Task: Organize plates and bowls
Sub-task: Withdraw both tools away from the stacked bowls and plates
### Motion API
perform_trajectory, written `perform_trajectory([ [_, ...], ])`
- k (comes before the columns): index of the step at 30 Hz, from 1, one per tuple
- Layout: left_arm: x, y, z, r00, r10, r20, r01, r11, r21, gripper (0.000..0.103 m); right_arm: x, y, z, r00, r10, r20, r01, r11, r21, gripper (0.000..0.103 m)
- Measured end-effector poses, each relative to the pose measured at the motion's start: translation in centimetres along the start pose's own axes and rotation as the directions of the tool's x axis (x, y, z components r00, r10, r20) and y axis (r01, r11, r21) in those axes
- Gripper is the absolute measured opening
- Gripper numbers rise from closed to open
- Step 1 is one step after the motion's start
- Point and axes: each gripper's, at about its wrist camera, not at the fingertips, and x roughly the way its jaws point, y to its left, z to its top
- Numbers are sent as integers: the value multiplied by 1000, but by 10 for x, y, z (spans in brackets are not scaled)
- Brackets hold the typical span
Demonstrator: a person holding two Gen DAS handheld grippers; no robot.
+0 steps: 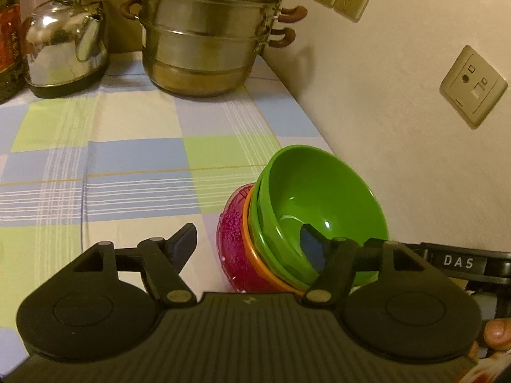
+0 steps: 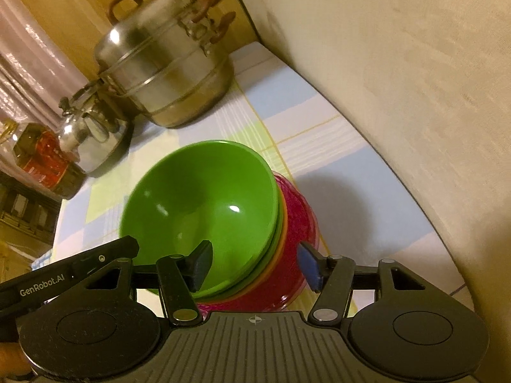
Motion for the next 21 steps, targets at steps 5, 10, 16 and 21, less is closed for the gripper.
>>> perform_trajectory([
  [5,-17,1,-8,999,23,30,-23,1000,0,74,-17,6,-8,1000,-12,28,13,1000,-28,61],
  [10,-35,2,-18,998,28,55,-27,1000,-6,74,-37,14,-20,996,2,90,4,997,-73,62],
  [16,-57,2,-30,995,52,86,-52,999,-5,74,-54,20,-39,993,-8,117,19,995,-94,65],
  [21,-71,1,-44,993,74,94,-75,997,0,74,-67,23,-56,992,-10,126,24,994,-109,66],
])
